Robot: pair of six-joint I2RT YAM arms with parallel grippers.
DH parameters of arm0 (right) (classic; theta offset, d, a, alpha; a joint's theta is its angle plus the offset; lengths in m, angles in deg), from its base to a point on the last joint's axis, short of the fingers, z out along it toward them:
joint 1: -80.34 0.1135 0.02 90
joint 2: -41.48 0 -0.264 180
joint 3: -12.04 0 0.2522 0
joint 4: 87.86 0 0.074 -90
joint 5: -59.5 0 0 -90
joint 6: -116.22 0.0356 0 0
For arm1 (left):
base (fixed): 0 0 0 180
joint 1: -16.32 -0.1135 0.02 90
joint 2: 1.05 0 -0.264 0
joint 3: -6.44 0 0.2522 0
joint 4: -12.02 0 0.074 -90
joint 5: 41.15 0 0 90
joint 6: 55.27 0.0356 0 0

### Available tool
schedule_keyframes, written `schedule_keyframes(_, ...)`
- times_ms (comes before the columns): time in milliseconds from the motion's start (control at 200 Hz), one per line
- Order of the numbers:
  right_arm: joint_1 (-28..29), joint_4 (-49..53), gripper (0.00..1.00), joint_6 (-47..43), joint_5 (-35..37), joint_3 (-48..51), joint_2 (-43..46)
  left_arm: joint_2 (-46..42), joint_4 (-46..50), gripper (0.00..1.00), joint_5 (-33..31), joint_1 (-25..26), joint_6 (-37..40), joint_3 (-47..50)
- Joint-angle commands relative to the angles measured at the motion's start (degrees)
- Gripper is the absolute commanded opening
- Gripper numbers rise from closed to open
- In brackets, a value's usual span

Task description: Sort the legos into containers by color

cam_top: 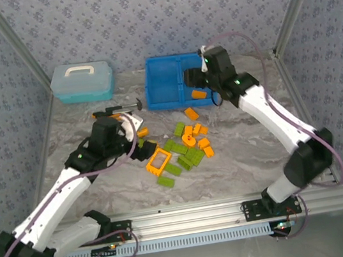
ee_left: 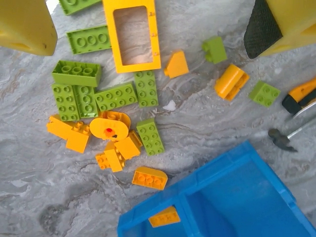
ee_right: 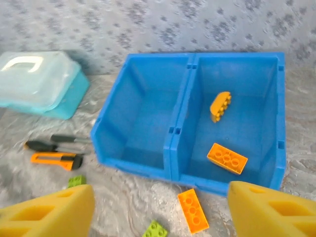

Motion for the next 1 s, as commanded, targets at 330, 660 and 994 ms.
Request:
schedule_keyframes(330, 0.8, -7.8, 1.00, 1.3, -8.7, 30.8, 23.1, 21.5, 5.8, 0.96, -0.6, 4.6, -18.3, -2.2)
schedule_keyframes(660, 0.7, -5.5, 1.00, 2.5, -4.3, 32.8, 23.9, 30.8, 2.5, 0.96, -3.0, 8.3, -20.1, -0.6)
schedule_keyframes(994, 0.5, -4.5, 1.00, 4.2, -4.0, 32.7, 23.1, 35.2, -1.8, 0.88, -10.5, 9.4, -20.0, 0.9)
